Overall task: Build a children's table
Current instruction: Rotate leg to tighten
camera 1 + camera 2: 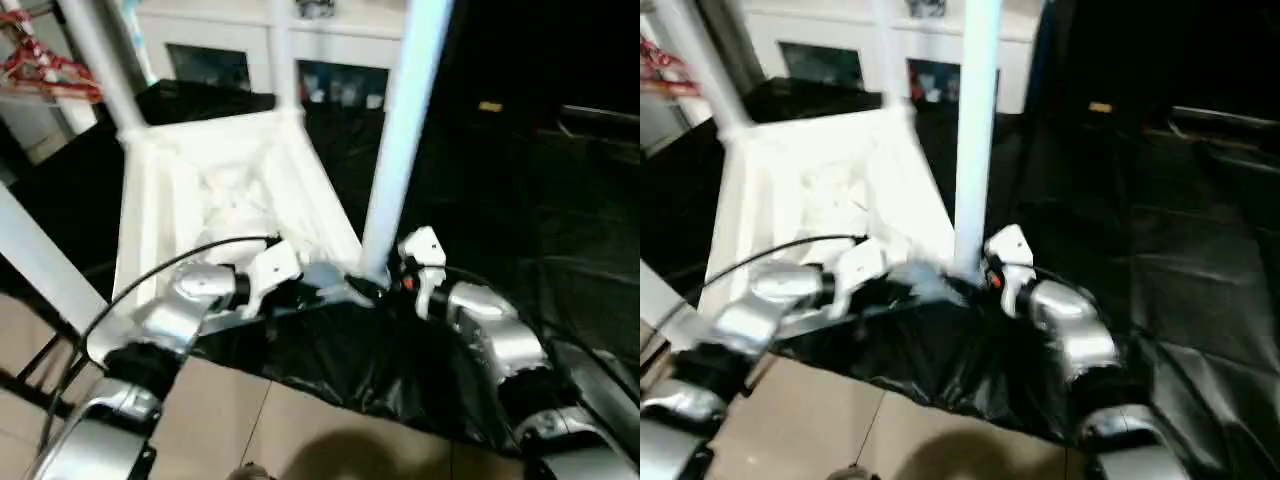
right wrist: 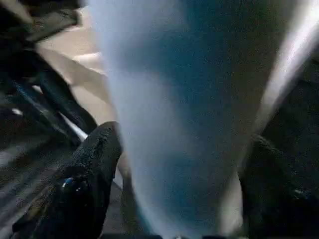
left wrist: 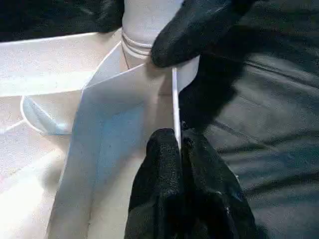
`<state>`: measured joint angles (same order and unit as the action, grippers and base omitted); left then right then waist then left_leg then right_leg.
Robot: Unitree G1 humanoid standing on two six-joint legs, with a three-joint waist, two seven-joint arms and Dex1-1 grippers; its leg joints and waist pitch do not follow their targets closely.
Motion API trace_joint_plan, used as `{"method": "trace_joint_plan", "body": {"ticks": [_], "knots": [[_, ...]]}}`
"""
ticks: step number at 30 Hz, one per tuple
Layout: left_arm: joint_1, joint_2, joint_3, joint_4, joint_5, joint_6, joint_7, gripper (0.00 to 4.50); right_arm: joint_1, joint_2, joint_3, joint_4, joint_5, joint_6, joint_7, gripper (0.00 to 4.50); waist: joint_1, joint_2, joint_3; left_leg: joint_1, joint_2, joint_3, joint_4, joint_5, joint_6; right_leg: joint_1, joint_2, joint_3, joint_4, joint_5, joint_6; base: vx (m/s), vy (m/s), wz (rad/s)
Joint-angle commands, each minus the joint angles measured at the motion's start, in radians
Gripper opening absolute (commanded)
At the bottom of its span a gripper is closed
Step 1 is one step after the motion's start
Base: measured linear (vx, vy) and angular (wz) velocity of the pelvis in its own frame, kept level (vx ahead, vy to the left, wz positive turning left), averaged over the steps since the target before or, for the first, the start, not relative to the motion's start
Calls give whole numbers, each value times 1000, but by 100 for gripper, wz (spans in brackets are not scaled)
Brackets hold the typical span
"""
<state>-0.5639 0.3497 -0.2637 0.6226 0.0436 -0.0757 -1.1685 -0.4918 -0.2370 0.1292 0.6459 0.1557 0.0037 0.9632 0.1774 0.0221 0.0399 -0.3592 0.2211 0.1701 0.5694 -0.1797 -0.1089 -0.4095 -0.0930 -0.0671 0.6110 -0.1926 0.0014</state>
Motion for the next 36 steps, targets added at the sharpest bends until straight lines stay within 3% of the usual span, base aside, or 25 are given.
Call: {"method": "trace_joint_plan", "body": {"ticks": [1, 2, 4, 7, 13, 15, 16, 23, 26, 27, 30, 33, 35, 36], "knots": [[-2, 5, -27, -31, -19, -28, -57, 0, 13, -11, 44, -42, 19, 18, 120, 345, 3, -14, -70, -2, 6, 10, -46, -92, 94, 57, -39, 34, -38, 51, -246, 0, 0, 0], [-3, 14, -26, -29, -24, -36, -75, 0, 16, -26, 50, -54, 27, 28, 166, 345, 2, -25, -70, -5, 5, 12, -45, -81, 105, 57, -38, 34, -37, 71, -251, 0, 0, 0], [-4, 29, -26, -28, -29, -49, -99, 0, 25, -54, 66, -77, 38, 42, 241, 345, 14, -21, -71, -10, 6, 9, -39, -57, 123, 54, -38, 31, -30, 99, -258, 0, 0, 0], [1, 54, -24, -48, -48, -41, -143, 0, 42, -100, 106, -125, 48, 56, 342, 345, 23, -21, -65, -3, 11, 11, -44, -136, 97, 49, -44, 34, -39, -7, -250, 0, 0, 0], [4, 75, -22, -55, -63, -40, -198, 0, 60, -150, 144, -173, 51, 105, 442, 331, 24, -25, -59, -4, 12, 9, -51, -190, 53, 49, -49, 38, -48, -110, -227, 0, 0, 0], [3, 78, -22, -53, -64, -43, -202, 0, 63, -155, 147, -180, 52, 119, 456, 331, 26, -26, -58, -3, 12, 8, -50, -189, 51, 49, -47, 38, -47, -110, -223, 0, 0, 0], [-4, 80, -24, -40, -63, -48, -209, 0, 66, -160, 149, -187, 55, 131, 469, 303, 27, -22, -60, -3, 12, 8, -49, -184, 50, 49, -48, 39, -46, -98, -224, 0, 0, 0], [-17, 72, -22, -18, -63, -53, -195, 0, 84, -158, 154, -224, 73, 162, 466, 261, 31, -32, -60, -4, 11, 8, -47, -170, 49, 49, -46, 39, -43, -94, -222, 0, 0, 0], [-14, 66, -18, -17, -62, -52, -186, 0, 92, -154, 152, -224, 74, 155, 462, 249, 33, -31, -61, -3, 11, 8, -47, -172, 46, 48, -48, 39, -43, -98, -222, 0, 0, 0], [-9, 63, -16, -19, -58, -54, -173, 0, 99, -150, 150, -225, 75, 152, 458, 246, 34, -36, -60, -4, 12, 9, -47, -174, 47, 48, -48, 39, -44, -102, -221, 0, 0, 0], [3, 51, -10, -19, -43, -57, -114, 0, 119, -130, 133, -226, 78, 146, 427, 242, 38, -35, -59, -3, 12, 9, -47, -181, 44, 46, -49, 40, -46, -118, -214, 0, 0, 0], [13, 31, 1, -26, -21, -44, -20, 0, 121, -76, 99, -182, 49, 86, 295, 239, 40, -36, -54, -3, 13, 6, -55, -216, 28, 43, -53, 41, -54, -196, -193, 0, 0, 0], [15, 14, 3, -29, -1, -32, 41, 0, 110, -42, 77, -139, 27, 53, 199, 234, 32, -39, -48, 1, 11, 1, -65, -290, -4, 41, -60, 41, -72, -355, -148, 0, 0, 0], [14, 3, 2, -27, 8, -25, 69, 0, 101, -24, 65, -111, 14, 41, 141, 230, 28, -39, -46, 1, 10, 1, -68, -302, -8, 41, -59, 41, -76, -385, -137, 0, 0, 0]]}}
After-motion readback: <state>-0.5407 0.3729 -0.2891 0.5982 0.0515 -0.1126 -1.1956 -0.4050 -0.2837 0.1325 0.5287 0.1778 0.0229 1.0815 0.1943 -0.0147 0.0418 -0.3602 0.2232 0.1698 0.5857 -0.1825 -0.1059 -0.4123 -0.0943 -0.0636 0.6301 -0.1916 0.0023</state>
